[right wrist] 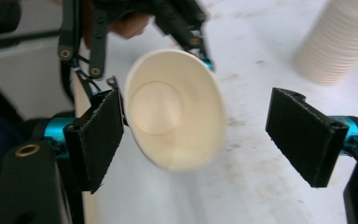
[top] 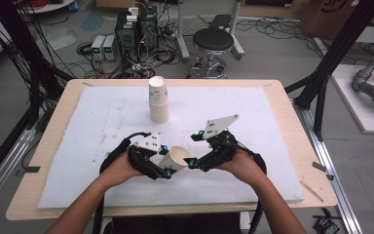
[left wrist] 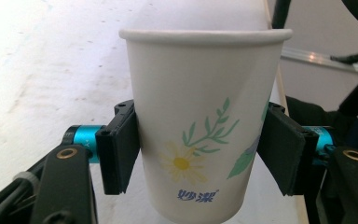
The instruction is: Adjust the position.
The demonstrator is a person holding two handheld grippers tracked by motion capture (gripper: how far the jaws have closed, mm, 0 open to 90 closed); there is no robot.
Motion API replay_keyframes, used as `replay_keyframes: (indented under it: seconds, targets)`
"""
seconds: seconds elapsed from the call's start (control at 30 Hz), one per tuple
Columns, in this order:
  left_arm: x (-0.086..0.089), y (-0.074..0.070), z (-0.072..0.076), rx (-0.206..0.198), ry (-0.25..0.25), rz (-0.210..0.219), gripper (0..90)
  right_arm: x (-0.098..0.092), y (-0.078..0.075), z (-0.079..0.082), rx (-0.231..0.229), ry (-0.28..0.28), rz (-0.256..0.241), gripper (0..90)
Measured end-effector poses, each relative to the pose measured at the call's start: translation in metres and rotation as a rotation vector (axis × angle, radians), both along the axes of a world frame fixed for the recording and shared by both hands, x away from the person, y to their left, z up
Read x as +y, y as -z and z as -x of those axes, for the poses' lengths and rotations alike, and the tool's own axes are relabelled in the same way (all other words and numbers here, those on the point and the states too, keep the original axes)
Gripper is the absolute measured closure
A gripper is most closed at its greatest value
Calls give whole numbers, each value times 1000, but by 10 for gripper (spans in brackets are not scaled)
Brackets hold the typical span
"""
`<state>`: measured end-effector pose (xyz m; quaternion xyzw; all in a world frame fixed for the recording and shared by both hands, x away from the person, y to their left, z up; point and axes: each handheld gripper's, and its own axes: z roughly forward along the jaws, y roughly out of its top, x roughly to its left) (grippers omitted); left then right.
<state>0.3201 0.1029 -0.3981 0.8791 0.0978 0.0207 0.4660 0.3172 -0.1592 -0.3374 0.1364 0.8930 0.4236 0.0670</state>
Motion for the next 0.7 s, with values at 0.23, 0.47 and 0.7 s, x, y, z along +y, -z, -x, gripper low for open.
replay_keyframes:
  seconds: [0.23,0.47,0.7]
  targets:
    - [19,6,1,-11,-83,87,339,-39,7,3,-52,147,-134,194]
    - [38,11,3,-43,-162,178,340,-66,29,9,-89,270,-177,195]
    - [58,19,8,-98,-270,288,332,-90,68,10,-95,369,-179,195]
